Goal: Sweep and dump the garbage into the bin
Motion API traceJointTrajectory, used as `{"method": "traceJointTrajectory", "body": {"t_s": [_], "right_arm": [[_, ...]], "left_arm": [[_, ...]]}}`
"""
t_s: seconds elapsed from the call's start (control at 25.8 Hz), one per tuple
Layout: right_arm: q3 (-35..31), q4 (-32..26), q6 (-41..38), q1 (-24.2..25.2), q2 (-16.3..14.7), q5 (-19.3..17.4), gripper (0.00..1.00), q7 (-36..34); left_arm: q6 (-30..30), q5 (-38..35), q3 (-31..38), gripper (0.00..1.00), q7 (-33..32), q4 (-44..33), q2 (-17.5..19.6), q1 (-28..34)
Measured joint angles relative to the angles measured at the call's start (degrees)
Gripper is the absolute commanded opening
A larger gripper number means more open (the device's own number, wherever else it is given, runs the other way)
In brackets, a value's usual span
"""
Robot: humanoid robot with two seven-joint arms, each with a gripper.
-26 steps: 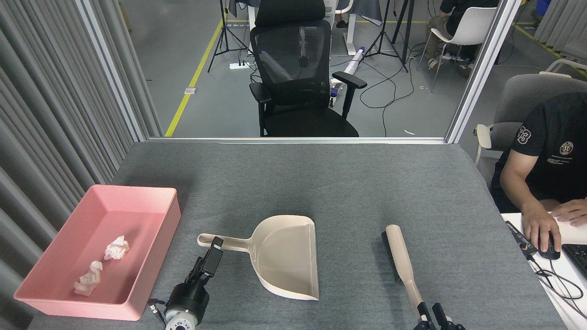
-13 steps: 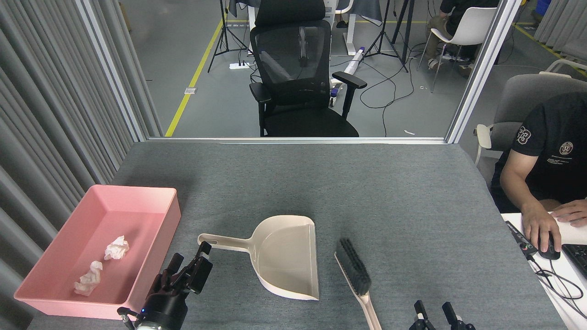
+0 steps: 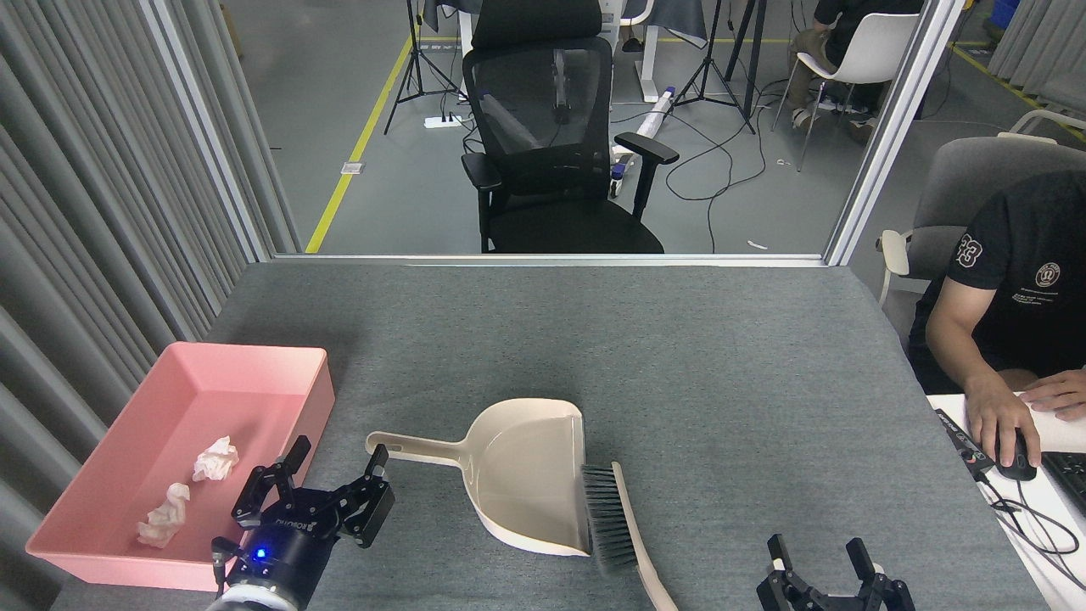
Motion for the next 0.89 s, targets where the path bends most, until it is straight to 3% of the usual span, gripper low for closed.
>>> {"method": "traceJointTrajectory", "body": {"t_s": [0.89], "right_arm": [[0.5,1.1,7.0,-6.5,0.4,1.4,0.98,0.3]], "left_arm": [[-0.3,-2.1,0.1,0.99,2.4,-0.6,-0.5,0.1]]}}
